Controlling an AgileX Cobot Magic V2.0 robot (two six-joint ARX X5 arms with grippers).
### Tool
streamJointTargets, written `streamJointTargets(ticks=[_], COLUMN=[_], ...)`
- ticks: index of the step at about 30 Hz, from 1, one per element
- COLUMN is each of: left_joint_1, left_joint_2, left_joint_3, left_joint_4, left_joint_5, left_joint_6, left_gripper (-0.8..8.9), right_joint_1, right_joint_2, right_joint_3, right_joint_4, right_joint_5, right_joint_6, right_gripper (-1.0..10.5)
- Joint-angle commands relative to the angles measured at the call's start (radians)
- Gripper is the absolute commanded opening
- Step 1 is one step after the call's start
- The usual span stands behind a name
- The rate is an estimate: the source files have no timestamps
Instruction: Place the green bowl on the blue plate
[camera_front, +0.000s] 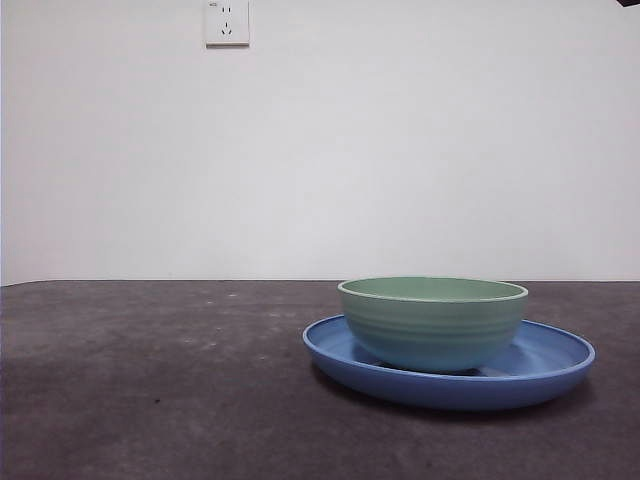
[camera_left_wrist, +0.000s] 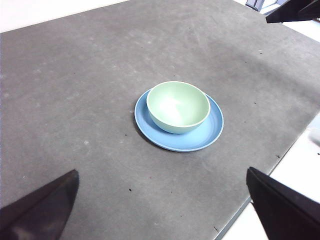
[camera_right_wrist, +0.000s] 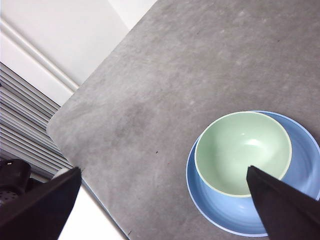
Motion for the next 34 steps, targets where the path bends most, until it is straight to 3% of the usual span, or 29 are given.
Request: streamJointTargets(ticks=[1,6,14,23,34], left_joint_1=[-0.005,-0.005,-0.005,-0.005,-0.005], left_joint_2=[0.006,0.006,0.006,0.006,0.006], left_joint_3=[0.005,0.005,0.005,0.005,0.005], left_joint_4=[0.011,0.011,0.011,0.011,0.011], left_joint_5=[0.003,0.004,0.007,0.062,0.062], left_joint_6=[-0.006,-0.011,-0.033,-0.059,-0.074], left_gripper=[5.32,5.32,5.32,5.31,5.31], right_joint_1=[0.004,0.004,0.003,0.002,-0.047], right_joint_2=[0.008,0.009,0.054,0.287,0.638], right_joint_3=[0.018,0.018,0.018,0.018,0.018], right_joint_4=[0.002,-0.026,-0.101,-0.094,0.037], right_joint_5=[-0.003,0.019,0.204,0.209,0.261], right_joint_6=[-0.007,0.019,0.048,0.034,0.011], right_gripper=[6.2,6.2,5.7,5.7,5.7])
